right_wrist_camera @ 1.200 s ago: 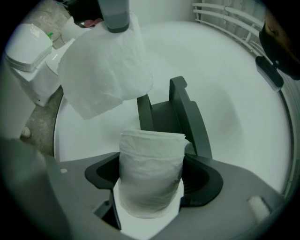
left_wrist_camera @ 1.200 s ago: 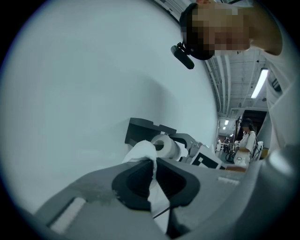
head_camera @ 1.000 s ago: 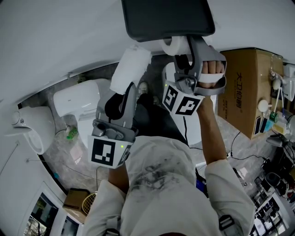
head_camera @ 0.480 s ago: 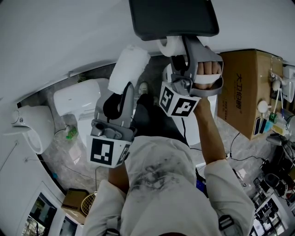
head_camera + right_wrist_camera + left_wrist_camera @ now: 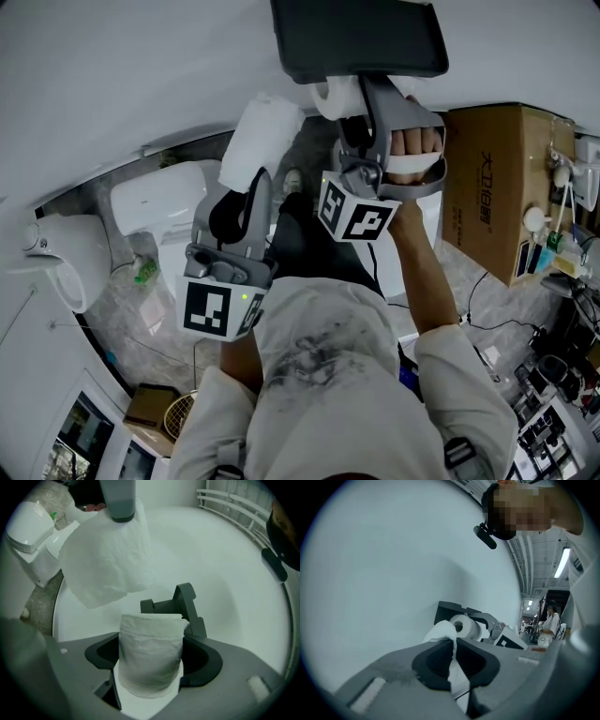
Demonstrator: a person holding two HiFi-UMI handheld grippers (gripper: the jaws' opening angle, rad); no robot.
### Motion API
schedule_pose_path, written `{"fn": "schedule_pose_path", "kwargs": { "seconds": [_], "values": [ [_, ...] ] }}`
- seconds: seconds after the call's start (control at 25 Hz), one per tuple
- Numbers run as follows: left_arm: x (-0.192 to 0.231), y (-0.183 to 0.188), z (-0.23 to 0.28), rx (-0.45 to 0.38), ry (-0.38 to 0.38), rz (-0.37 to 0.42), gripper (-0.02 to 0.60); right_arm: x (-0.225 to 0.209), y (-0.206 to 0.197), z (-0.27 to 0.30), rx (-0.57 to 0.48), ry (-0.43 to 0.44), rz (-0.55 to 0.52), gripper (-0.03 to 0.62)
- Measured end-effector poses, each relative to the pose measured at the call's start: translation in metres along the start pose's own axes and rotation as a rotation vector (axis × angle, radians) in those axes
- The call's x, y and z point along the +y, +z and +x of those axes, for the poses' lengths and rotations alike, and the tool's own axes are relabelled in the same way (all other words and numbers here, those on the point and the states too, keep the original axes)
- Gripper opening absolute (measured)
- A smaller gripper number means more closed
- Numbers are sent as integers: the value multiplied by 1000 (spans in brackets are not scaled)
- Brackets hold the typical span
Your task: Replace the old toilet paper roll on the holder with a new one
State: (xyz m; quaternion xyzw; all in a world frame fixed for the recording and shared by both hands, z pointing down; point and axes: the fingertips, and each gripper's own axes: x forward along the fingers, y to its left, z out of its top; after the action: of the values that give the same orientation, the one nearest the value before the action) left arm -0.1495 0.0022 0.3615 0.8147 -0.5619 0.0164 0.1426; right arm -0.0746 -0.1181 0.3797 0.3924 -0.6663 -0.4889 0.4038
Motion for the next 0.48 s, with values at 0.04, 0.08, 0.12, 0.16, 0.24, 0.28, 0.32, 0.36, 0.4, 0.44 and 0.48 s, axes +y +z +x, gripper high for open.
{"fn": "schedule_pose_path", "kwargs": {
  "seconds": [0.04, 0.08, 0.12, 0.16, 0.24, 0.28, 0.32, 0.36, 0.4, 0.44, 0.48],
  "values": [
    [1, 0, -1, 0, 1, 0, 20, 1, 1, 0, -2, 0, 0, 380],
    [1, 0, -1, -1, 3, 1, 20, 1, 2, 0, -4, 0, -1, 380],
    [1, 1, -2, -2, 5, 1, 20, 1, 2, 0, -7, 0, -2, 382],
    [1, 1, -2, -3, 7, 1, 20, 1, 3, 1, -10, -1, -2, 382],
    [0, 3, -2, -5, 9, 1, 20, 0, 2, 0, -15, -2, -3, 383],
    [-1, 3, -2, -5, 10, 2, 20, 0, 2, 0, -19, -1, -1, 385],
    [-2, 3, -2, -5, 12, 2, 20, 0, 2, -1, -23, 2, 1, 387],
    [-3, 4, -2, -5, 13, 3, 20, 0, 3, -1, -27, 5, 3, 391],
    [-3, 4, -3, -5, 14, 4, 20, 1, 4, -2, -30, 8, 5, 397],
    [-3, 5, -4, -7, 15, 5, 20, 1, 5, -3, -34, 11, 7, 405],
    [-3, 6, -6, -8, 16, 6, 20, 1, 6, -4, -39, 12, 10, 411]
  ]
}}
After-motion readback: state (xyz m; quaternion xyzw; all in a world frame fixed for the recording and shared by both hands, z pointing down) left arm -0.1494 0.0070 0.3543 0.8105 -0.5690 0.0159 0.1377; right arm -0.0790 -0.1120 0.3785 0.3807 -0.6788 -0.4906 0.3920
